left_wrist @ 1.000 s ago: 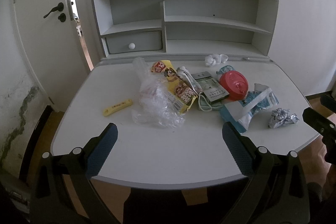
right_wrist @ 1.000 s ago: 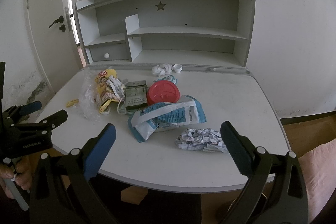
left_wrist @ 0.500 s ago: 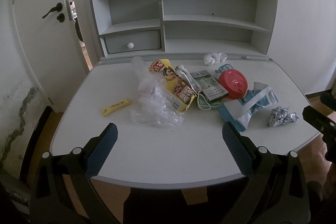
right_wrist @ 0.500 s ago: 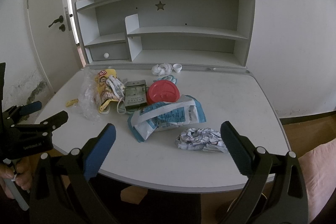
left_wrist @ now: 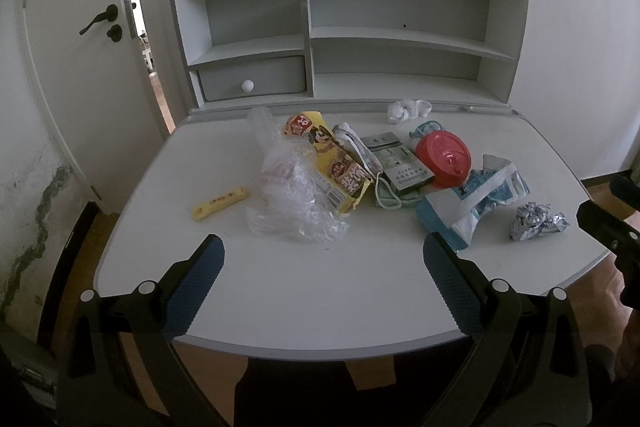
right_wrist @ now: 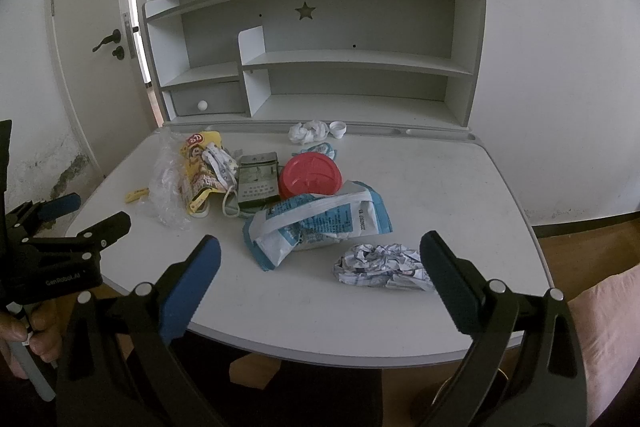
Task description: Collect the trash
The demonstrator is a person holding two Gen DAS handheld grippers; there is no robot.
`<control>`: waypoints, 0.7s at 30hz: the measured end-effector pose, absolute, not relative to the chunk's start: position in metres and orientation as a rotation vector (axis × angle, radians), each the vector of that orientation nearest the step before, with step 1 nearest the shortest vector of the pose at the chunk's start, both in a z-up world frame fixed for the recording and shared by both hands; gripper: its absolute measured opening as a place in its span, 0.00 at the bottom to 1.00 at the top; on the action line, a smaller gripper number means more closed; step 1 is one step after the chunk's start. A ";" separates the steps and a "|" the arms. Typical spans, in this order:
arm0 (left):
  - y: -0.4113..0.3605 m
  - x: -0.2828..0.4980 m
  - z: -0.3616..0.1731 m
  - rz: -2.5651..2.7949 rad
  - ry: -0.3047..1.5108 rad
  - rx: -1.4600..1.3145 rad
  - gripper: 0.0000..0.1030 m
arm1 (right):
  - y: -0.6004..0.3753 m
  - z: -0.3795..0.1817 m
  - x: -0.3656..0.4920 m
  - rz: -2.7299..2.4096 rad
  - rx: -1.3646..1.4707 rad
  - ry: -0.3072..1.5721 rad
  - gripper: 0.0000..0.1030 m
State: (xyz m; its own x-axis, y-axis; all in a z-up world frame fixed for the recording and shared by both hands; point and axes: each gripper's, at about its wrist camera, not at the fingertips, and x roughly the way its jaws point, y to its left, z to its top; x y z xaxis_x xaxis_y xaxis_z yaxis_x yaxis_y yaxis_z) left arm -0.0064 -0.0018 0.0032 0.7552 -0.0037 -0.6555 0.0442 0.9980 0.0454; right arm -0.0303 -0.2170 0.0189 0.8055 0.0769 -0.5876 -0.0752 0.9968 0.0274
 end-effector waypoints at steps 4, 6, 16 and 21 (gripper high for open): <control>-0.003 -0.006 0.001 -0.031 0.717 0.064 0.94 | -0.217 0.019 -0.030 0.083 0.002 0.629 0.93; -0.003 -0.005 0.001 -0.031 0.718 0.065 0.94 | -0.217 0.019 -0.030 0.082 0.003 0.629 0.93; 0.047 0.013 -0.003 -0.075 0.756 0.153 0.94 | -0.224 0.008 -0.023 0.104 -0.030 0.659 0.93; 0.094 0.033 -0.012 -0.109 0.783 0.298 0.94 | -0.236 -0.008 -0.008 0.131 -0.069 0.703 0.93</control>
